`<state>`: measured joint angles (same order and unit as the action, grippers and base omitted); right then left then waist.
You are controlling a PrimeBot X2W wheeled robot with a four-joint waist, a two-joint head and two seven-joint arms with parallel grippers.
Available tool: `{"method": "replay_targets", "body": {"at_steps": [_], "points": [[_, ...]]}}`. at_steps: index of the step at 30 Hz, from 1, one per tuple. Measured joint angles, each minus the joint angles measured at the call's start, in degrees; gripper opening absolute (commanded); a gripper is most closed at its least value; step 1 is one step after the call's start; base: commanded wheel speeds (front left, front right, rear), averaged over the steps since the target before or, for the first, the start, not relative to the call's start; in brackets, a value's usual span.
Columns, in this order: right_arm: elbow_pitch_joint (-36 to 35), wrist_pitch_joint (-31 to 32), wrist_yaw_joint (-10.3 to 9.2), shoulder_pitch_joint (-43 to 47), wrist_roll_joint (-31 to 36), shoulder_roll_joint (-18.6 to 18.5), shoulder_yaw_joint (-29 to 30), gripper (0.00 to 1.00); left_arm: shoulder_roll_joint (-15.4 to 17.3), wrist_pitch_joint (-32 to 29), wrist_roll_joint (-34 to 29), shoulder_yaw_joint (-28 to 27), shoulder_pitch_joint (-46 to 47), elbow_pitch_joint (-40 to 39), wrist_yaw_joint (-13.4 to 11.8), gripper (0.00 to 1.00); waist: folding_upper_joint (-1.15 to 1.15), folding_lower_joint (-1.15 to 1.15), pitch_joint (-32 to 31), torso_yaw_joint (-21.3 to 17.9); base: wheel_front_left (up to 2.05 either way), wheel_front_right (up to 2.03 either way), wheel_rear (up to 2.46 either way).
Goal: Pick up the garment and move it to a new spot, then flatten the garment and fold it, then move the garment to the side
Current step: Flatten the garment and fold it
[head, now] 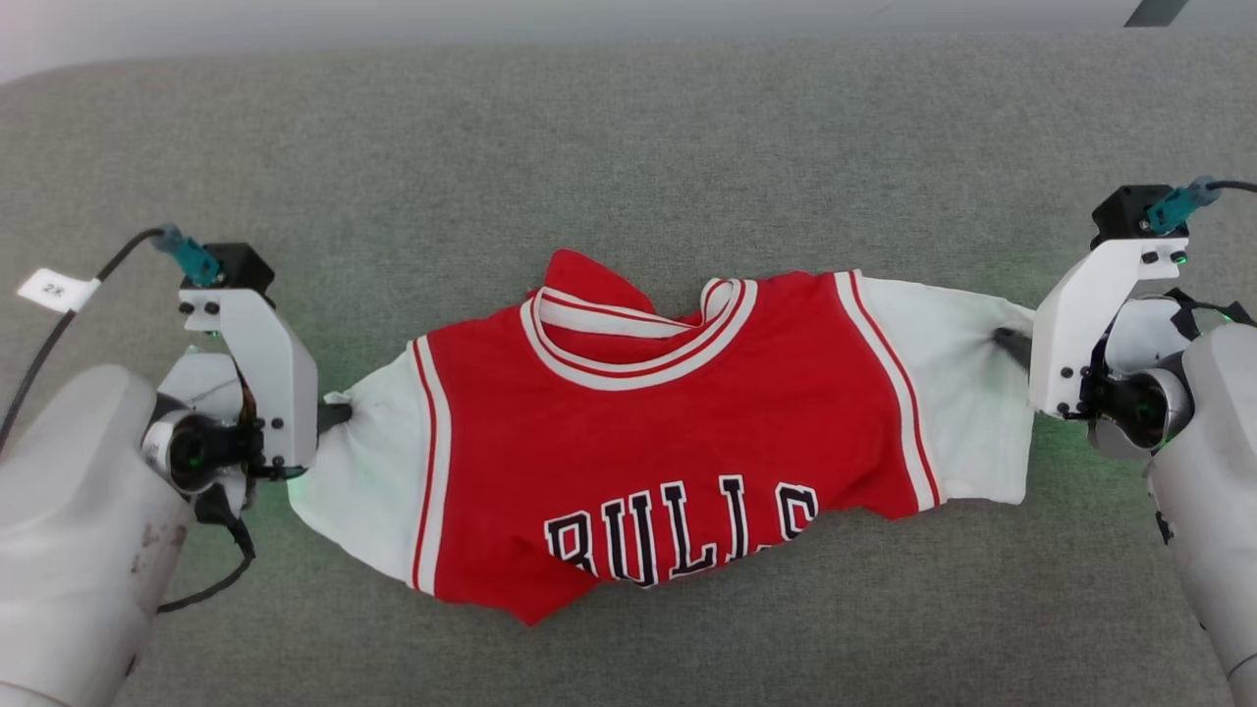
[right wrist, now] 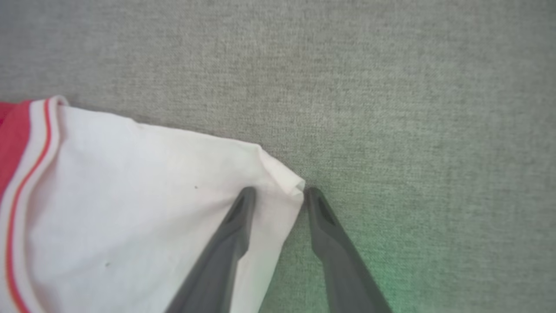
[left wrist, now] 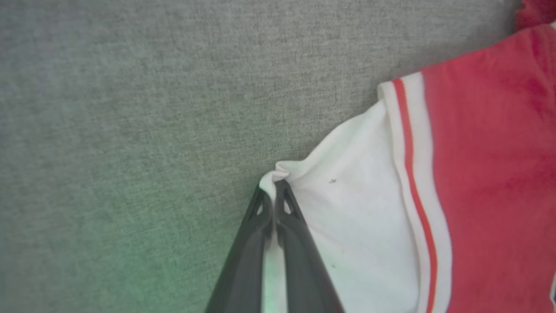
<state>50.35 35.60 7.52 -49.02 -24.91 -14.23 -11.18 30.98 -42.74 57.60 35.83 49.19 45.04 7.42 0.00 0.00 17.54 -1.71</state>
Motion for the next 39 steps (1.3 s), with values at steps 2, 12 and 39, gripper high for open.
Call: {"method": "replay_targets", "body": {"at_steps": [2, 12, 39], "points": [[0.8, 0.3, 0.0, -1.0, -0.2, 0.0, 0.2, 0.0, -0.3, 0.0, 0.3, 0.5, 0.6, 0.5, 0.0, 0.0, 0.0, 0.0, -0.2, 0.2, 0.0, 0.0, 0.0], [-0.4, -3.4, 0.01, -4.9, -2.8, 0.5, 2.7, 0.0, -1.9, 2.0, 0.1, 1.3, 8.1, 2.2, 0.0, 0.0, 0.0, 0.0, -3.7, 0.6, 0.0, 0.0, 0.0], [-10.5, -20.7, 0.01, -16.6, -6.4, 0.5, 3.7, 0.0, -1.7, 13.8, -5.8, 0.1, 31.1, 2.7, -0.2, 0.0, 0.0, 0.0, -18.3, 1.0, 0.0, 0.0, 0.0]]}}
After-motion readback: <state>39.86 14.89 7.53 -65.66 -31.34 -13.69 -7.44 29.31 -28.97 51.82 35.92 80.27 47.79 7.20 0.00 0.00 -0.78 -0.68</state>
